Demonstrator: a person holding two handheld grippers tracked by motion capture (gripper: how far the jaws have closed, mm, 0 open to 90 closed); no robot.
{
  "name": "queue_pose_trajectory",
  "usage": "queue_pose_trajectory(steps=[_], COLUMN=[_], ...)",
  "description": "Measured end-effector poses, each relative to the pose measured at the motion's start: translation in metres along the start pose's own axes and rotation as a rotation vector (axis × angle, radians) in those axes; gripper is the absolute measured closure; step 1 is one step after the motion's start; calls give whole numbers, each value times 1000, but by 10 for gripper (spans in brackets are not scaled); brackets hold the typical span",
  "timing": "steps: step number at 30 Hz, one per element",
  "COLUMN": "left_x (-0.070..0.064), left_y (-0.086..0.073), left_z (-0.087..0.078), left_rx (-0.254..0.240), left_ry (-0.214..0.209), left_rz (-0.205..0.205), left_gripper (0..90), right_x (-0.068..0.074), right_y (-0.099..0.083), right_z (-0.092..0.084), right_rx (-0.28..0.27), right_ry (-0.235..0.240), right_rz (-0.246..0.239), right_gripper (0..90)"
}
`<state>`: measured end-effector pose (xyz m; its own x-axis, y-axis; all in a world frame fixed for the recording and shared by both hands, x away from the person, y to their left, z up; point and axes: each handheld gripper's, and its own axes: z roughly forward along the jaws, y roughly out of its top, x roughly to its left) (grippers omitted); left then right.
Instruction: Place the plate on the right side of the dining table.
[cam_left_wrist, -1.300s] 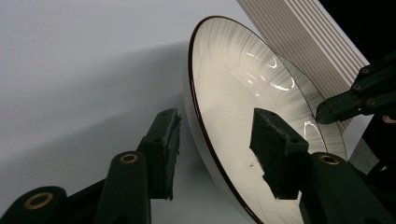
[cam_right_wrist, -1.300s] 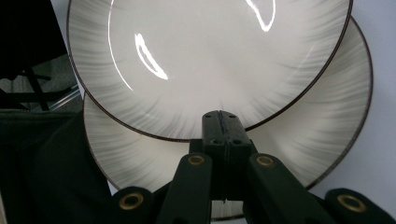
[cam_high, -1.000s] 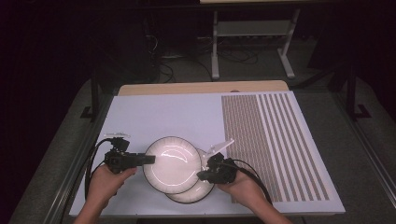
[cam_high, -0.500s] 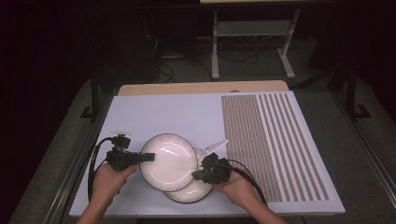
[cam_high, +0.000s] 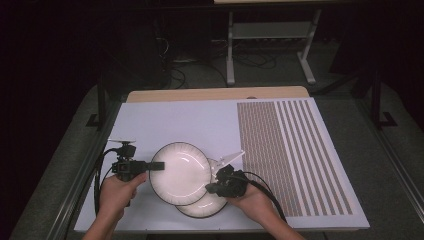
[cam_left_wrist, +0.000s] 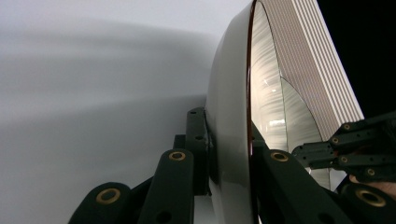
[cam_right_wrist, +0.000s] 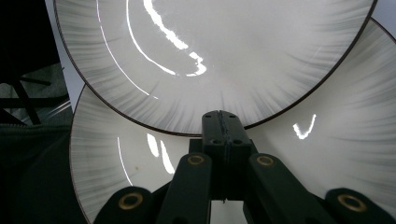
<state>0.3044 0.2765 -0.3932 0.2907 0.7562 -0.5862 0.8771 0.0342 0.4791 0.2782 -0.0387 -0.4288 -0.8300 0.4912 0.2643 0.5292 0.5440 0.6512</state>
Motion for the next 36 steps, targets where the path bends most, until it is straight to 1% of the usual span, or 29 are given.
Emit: queue_pose_trajectory(steps=[2,5,8,9,10,11,12,13,15,16,17,18,20,22,23,24,28,29,31,32,34,36], left_x=[3,6,5,6,7,8,9,10,11,12,13,14,15,14,12,12,8,7,5,4,3,2], left_y=[0,-2,-2,-2,-3,-3,-4,-4,-5,-6,-7,-8,-10,-12,-14,-14,-20,-20,-22,-23,-25,-26], left_z=[1,3,2,2,2,1,1,0,-2,-2,-2,-2,-1,-1,-1,-1,-1,-1,0,0,0,1], left_rx=[3,0,-6,-9,-17,-18,-27,-30,-42,-45,-53,-52,-62,-83,-103,-103,-148,-156,-173,-182,-195,-210], left_ry=[-5,-19,-20,-27,-39,-50,-61,-71,-87,-101,-111,-123,-140,-147,-149,-149,-174,-178,-185,-189,-199,-219], left_rz=[-32,-70,-72,-77,-91,-100,-114,-122,-140,-154,-166,-180,-196,-213,-218,-218,-253,-260,-268,-275,-280,-298], left_gripper=[800,801,802,802,802,802,802,802,802,802,802,802,802,802,802,802,802,802,802,802,802,802], right_x=[-1,-2,-4,-4,-4,-3,-3,-4,-4,-5,-6,-6,-7,-8,-8,-8,-7,-8,-9,-9,-8,-7], right_y=[0,-1,-1,-1,-1,-1,-1,-2,-2,-2,-2,-2,-2,-1,0,0,3,4,5,5,7,8], right_z=[-1,-3,-9,-10,-12,-15,-17,-19,-23,-25,-29,-29,-32,-33,-33,-33,-30,-28,-27,-27,-25,-25], right_rx=[-1,-17,-57,-66,-85,-113,-127,-151,-198,-219,-252,-252,-278,-302,-326,-326,-366,-394,-406,-406,-418,-427], right_ry=[1,4,-5,-10,-18,-27,-32,-37,-52,-63,-92,-92,-121,-133,-130,-130,-154,-152,-146,-146,-151,-168], right_rz=[8,27,49,52,51,54,60,67,84,94,113,113,137,171,202,202,255,312,351,351,370,382], right_gripper=[885,857,809,791,751,733,719,677,628,592,566,566,533,514,515,515,522,535,556,556,575,586])
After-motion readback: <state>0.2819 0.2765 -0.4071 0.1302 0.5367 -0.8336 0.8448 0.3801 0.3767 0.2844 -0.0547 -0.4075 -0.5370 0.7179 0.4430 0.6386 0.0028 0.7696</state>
